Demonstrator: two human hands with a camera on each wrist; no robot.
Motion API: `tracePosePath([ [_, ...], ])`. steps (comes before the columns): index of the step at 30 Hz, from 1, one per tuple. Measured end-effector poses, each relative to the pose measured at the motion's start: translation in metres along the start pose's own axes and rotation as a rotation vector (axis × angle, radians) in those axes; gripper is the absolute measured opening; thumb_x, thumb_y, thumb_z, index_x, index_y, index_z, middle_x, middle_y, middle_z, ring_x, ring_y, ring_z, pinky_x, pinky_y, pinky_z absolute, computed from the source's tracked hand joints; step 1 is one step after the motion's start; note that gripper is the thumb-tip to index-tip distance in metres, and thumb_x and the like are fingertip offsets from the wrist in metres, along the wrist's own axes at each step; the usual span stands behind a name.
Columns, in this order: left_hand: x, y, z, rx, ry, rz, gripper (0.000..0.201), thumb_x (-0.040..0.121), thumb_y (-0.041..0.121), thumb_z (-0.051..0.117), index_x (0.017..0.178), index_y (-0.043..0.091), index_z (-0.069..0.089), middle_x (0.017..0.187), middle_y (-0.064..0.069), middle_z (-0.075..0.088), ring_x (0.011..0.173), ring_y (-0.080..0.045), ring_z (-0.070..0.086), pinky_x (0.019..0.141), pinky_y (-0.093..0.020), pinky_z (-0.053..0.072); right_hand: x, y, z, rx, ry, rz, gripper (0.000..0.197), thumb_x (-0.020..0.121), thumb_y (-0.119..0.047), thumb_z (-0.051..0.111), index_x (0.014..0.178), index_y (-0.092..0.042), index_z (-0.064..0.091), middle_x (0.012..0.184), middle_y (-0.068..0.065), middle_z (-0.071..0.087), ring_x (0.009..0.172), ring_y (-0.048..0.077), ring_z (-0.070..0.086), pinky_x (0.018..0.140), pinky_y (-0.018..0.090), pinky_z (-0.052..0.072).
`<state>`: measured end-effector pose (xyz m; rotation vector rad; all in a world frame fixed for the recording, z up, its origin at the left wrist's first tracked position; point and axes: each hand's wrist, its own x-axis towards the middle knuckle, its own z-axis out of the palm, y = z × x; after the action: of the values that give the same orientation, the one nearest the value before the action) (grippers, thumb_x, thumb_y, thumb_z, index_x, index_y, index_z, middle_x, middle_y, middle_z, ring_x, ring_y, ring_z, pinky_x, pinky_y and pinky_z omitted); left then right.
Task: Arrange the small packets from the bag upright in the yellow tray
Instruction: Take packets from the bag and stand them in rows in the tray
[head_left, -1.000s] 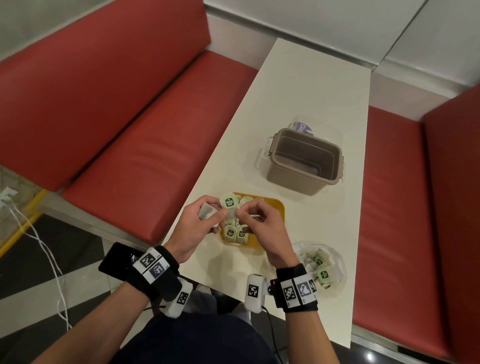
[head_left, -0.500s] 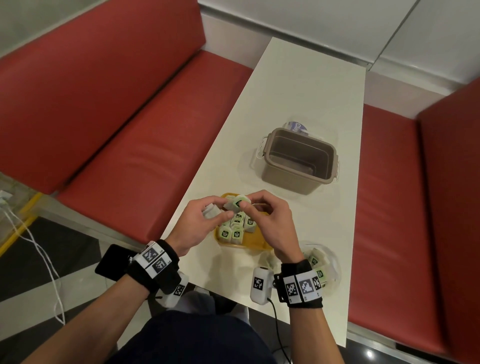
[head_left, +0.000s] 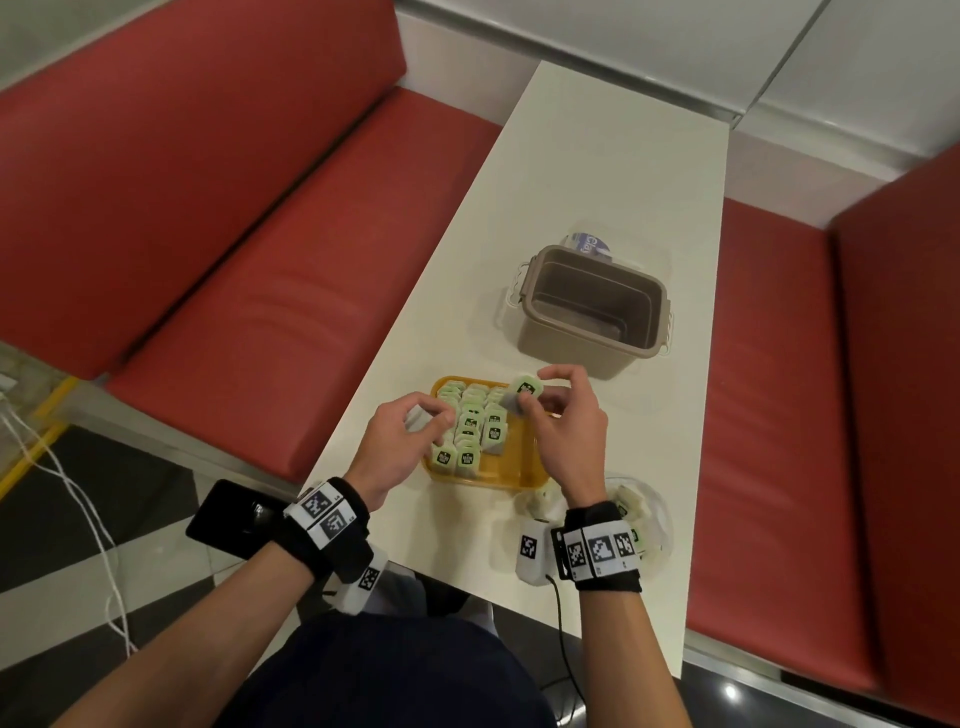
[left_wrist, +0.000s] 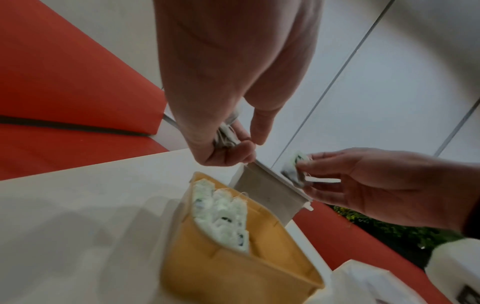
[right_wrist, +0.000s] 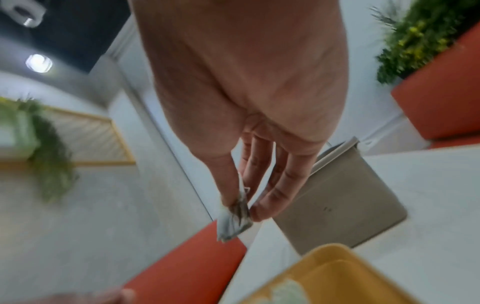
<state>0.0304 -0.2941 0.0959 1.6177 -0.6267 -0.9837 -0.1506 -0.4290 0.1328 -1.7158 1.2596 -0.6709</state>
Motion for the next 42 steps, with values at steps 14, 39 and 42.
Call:
tracePosePath([
  [14,0.009,-0.063,-0.023,0.181,0.121,-0.217,0.014,0.095,0.032,0.079,0.104,0.026,0.069,0.099,-0.003,0.076,0.087,-0.022,0.073,0.072,-0.032,0.054,0.009,0.074,0.07,-0.446,-0.244,0.166,0.037,0.091,-0.002,0.075,0.11,-0.021,0.05,0.1,0.008,0.067,0.091,0.032,0.071,0.082,0.049,0.062],
  [39,0.013,-0.063,-0.018,0.33,0.025,-0.189,0.03,0.09,0.027,0.085,0.113,0.037,0.07,0.103,0.0,0.076,0.091,-0.02,0.068,0.068,-0.029,0.048,0.007,0.077,0.086,-0.52,-0.111,0.145,0.045,0.093,-0.018,0.083,0.115,-0.012,0.044,0.11,0.017,0.068,0.097,0.042,0.071,0.078,0.051,0.062],
  [42,0.012,-0.06,-0.019,0.323,0.021,-0.191,0.03,0.09,0.028,0.086,0.115,0.037,0.071,0.106,0.0,0.076,0.092,-0.02,0.067,0.07,-0.029,0.048,0.005,0.079,0.087,-0.502,-0.109,0.142,0.045,0.094,-0.018,0.083,0.11,-0.016,0.041,0.107,0.014,0.067,0.095,0.04,0.071,0.077,0.05,0.062],
])
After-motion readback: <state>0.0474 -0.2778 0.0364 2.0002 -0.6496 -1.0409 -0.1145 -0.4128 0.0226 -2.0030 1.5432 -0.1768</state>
